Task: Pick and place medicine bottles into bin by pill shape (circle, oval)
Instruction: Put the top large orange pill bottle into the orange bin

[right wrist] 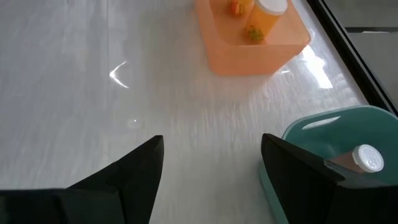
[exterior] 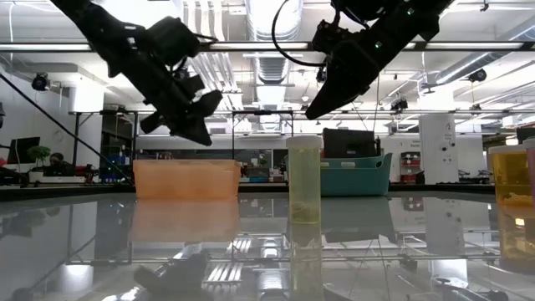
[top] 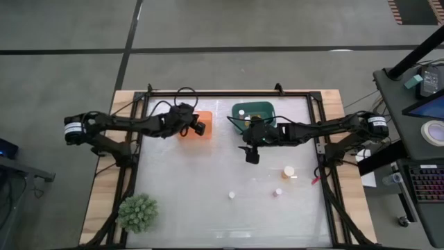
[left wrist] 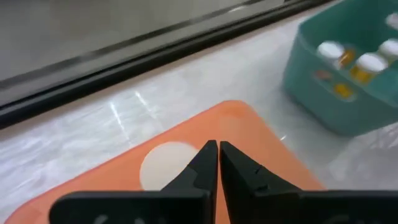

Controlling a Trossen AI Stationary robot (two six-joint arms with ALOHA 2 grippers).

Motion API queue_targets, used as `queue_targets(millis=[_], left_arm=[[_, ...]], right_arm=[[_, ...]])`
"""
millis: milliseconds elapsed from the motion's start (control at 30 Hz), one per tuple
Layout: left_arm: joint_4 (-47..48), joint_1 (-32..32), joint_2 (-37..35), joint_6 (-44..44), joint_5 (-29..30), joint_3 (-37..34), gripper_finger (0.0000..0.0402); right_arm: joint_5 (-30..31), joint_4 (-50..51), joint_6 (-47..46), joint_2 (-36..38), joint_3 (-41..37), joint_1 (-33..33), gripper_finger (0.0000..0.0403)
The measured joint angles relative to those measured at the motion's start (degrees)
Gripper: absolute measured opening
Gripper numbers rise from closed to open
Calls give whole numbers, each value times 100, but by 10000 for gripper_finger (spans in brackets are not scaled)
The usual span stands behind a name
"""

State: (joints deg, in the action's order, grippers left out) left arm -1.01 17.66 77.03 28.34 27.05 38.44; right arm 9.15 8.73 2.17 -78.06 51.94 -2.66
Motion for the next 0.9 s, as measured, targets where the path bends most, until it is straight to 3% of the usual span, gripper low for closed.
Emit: queue_targets(millis=[433, 900], left_arm=[[-3, 150, 595, -10, 10, -24, 0], [772, 149, 261, 288, 4, -4, 0]], right_arm=[[0, 43, 37, 0, 0, 0, 260], [1, 44, 39, 0, 0, -1, 260]])
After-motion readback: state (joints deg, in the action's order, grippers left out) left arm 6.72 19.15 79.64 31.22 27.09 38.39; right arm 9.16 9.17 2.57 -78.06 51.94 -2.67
